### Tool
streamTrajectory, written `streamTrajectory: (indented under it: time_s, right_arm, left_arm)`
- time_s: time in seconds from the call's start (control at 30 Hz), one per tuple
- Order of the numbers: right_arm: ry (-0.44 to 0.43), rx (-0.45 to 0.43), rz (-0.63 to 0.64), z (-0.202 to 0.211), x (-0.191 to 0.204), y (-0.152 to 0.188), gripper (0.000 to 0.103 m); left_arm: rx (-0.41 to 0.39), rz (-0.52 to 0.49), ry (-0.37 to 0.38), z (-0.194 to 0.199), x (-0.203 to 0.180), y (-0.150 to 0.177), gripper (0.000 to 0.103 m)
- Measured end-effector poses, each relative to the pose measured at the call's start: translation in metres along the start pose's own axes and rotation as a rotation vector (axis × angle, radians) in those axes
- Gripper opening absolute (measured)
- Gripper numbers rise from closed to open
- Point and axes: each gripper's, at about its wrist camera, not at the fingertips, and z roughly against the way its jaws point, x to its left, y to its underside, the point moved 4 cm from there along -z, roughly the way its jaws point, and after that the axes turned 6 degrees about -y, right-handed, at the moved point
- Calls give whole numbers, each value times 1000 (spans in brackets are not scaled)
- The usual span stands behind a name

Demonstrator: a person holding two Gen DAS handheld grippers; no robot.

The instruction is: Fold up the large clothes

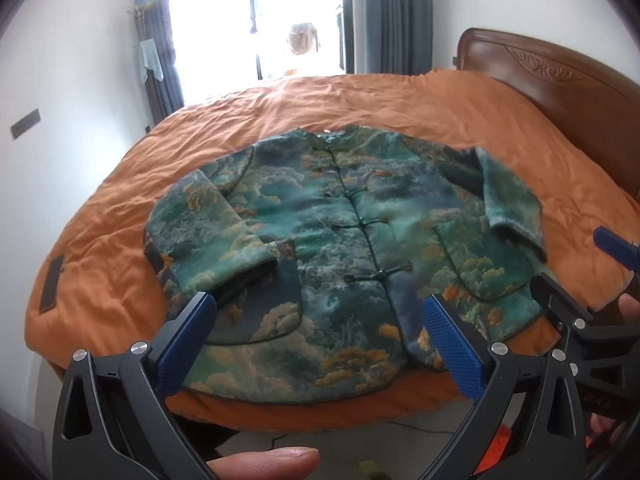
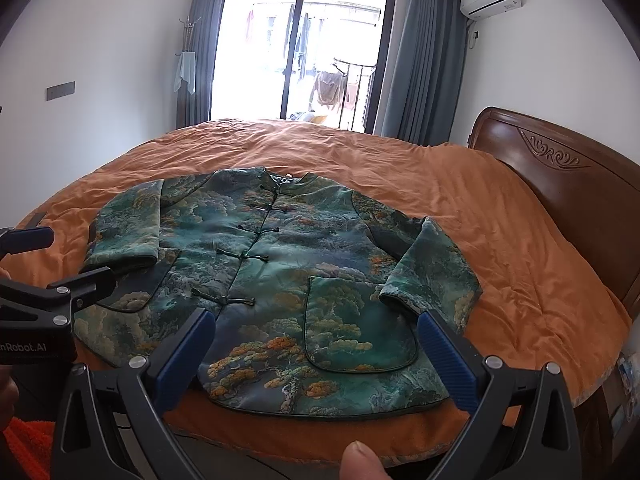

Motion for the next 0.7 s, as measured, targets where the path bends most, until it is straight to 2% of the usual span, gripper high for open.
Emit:
streamTrajectory:
  time_s: [0.7]
  right_arm:
    - [10,-11,3,0,0,1,103]
  left_arm:
    - [-17,16,-27,3,3,-2,103]
